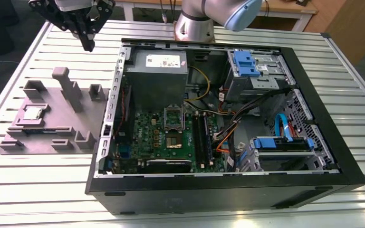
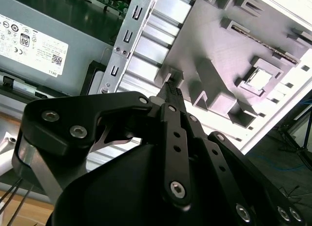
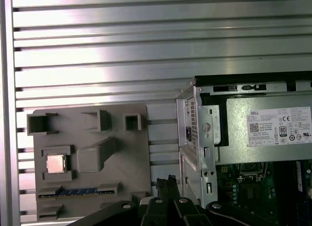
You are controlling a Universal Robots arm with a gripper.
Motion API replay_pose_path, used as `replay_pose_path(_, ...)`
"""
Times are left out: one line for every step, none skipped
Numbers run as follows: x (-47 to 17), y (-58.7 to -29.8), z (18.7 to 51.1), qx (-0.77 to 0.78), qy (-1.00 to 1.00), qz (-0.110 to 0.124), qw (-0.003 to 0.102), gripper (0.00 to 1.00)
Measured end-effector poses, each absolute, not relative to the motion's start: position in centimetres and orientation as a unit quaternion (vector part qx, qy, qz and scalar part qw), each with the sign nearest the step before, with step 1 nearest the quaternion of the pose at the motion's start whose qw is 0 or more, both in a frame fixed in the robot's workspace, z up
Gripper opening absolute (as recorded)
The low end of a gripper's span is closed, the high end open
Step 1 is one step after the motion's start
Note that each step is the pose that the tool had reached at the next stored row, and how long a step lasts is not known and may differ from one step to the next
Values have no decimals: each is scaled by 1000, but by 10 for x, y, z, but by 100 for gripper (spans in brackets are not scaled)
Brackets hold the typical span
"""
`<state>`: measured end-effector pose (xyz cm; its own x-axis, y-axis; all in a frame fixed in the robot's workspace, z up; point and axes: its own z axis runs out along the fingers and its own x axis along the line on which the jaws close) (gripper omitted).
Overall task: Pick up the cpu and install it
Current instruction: 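Reach for the cpu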
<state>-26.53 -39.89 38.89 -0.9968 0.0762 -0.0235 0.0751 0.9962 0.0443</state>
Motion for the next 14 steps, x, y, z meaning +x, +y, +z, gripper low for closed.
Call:
replay_pose_path(-265,-399,389,38,999,22,13,10)
replay_pose_path(-265,-399,389,38,999,22,13,10)
replay_pose_path(-265,-399,389,38,999,22,13,10)
replay_pose_path(-266,-399,389,38,999,22,13,10)
replay_pose_path(-266,-399,389,38,999,22,13,10)
replay_pose_path(-267,-399,389,38,999,22,13,10)
replay_pose_path(-267,-399,389,38,999,22,13,10)
replay_pose_path(-267,-399,389,38,999,22,13,10)
replay_pose_path(-268,-399,389,38,999,22,13,10)
replay_pose_path(-268,-399,389,38,999,22,13,10)
replay_pose_path(-268,-399,389,38,999,22,13,10)
replay_pose_path(-269,-399,389,38,999,22,12,10)
replay_pose_path(-269,-399,389,38,999,22,12,10)
replay_pose_path(-269,-399,389,38,999,22,12,10)
